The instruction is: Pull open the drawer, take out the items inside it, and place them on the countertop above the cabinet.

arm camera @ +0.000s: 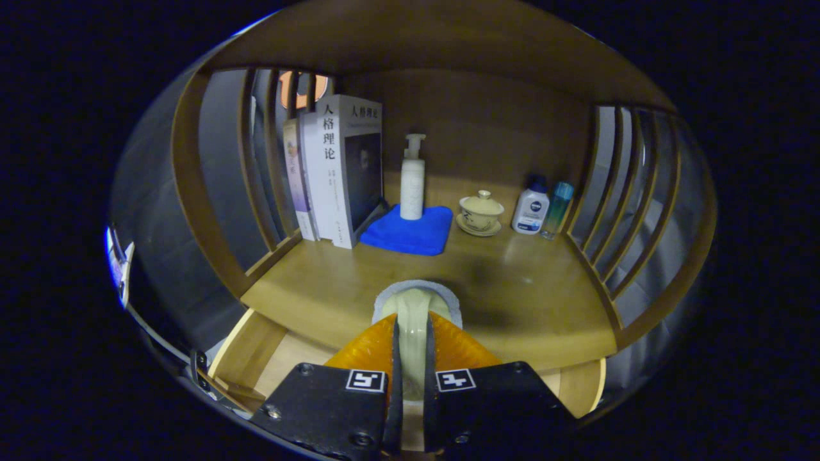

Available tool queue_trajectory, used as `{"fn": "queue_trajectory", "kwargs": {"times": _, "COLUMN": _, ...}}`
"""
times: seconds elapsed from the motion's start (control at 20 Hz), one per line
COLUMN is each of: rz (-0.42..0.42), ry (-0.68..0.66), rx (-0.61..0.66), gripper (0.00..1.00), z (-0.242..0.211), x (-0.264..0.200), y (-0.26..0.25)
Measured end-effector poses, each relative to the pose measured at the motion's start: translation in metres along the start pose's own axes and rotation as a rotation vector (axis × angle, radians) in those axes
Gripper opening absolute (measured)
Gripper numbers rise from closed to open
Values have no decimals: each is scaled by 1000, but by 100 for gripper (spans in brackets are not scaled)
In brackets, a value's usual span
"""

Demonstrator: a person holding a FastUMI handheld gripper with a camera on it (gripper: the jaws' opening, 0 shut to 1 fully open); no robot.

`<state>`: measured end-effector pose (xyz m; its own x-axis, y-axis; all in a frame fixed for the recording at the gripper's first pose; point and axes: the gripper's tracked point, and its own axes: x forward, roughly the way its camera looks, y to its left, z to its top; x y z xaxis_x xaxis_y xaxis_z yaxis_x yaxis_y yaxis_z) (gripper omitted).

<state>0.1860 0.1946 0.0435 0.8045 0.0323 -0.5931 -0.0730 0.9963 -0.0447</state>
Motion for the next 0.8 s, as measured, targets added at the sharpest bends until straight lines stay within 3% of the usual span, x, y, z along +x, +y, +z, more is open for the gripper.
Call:
{"fn": "queue_trajectory", "kwargs": {"times": 0.4, "rz": -27, "ry": -8, "rx": 62, "gripper": 16, "z": 12, "x": 34, "y": -12}}
{"fn": "queue_trajectory", "kwargs": {"times": 0.8, "rz": 2, "ry": -10, "rx": 94, "gripper": 18, "z": 15, "x": 48, "y": -13}}
